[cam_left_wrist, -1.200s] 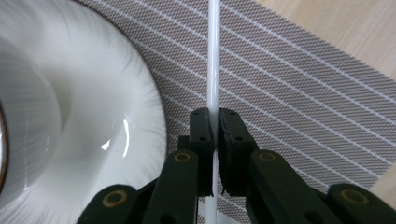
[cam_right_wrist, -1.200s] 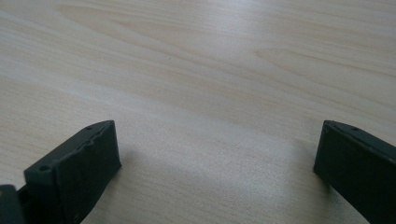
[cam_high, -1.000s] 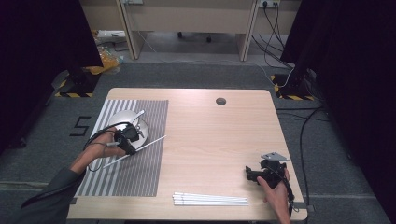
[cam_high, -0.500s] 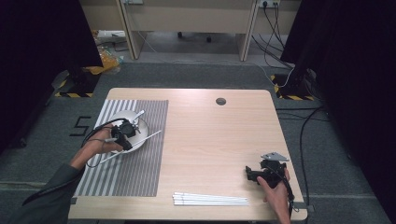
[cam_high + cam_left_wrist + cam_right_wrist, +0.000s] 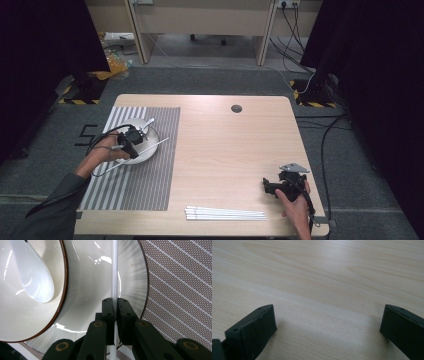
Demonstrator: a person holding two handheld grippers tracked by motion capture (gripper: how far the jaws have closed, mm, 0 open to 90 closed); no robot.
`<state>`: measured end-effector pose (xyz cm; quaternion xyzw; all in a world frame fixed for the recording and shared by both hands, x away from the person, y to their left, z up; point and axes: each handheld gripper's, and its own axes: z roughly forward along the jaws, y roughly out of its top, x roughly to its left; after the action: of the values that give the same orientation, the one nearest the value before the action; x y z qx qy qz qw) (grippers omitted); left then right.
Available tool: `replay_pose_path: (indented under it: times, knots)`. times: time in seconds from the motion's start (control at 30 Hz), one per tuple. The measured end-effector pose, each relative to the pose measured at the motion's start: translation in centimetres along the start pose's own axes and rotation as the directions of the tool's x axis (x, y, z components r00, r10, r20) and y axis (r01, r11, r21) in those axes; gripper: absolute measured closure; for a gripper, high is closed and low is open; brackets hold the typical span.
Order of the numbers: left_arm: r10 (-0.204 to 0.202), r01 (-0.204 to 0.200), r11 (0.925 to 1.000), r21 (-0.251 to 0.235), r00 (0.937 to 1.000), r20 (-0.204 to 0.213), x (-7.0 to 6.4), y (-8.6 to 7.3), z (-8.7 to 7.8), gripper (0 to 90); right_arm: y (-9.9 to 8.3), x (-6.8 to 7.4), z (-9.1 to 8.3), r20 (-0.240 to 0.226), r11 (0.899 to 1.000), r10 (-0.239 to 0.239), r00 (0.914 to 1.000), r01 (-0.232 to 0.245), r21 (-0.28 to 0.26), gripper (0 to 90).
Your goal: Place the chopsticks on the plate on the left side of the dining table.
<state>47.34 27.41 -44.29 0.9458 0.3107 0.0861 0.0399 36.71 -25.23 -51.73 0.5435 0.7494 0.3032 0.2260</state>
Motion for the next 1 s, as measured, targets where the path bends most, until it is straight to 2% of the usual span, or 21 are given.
replay_pose_path:
  times: [0.2,0.33,0.4,0.6,0.83,1.0]
  knots:
    - [-0.006,0.006,1.0000,0.001,0.9998,-0.020,0.3,-0.1,0.1,84.4,0.0,0.0,0.0,0.000,1.000,-0.002,1.0000,0.002,-0.001,0.3]
    - [-0.020,0.020,0.9998,0.007,0.9996,-0.021,0.5,-0.2,0.0,82.2,0.0,0.0,0.0,0.000,1.000,-0.002,1.0000,0.002,-0.001,0.3]
    - [-0.037,0.037,0.9993,0.004,0.9991,-0.020,0.5,-0.3,-0.1,79.6,0.0,0.0,0.0,0.000,1.000,-0.002,1.0000,0.002,-0.001,0.3]
    - [-0.054,0.054,0.9985,0.001,0.9984,-0.015,0.3,-0.9,-0.5,70.8,0.0,0.0,0.0,0.000,1.000,-0.002,1.0000,0.002,-0.001,0.3]
    - [-0.066,0.067,0.9974,0.026,0.9977,-0.013,0.4,-1.5,0.2,69.8,0.0,0.0,0.0,0.000,1.000,-0.002,1.0000,0.002,-0.001,0.3]
    - [-0.085,0.087,0.9959,0.027,0.9946,-0.059,0.9,-1.8,0.3,68.8,0.0,0.0,0.0,0.000,1.000,-0.002,1.0000,0.002,-0.001,0.3]
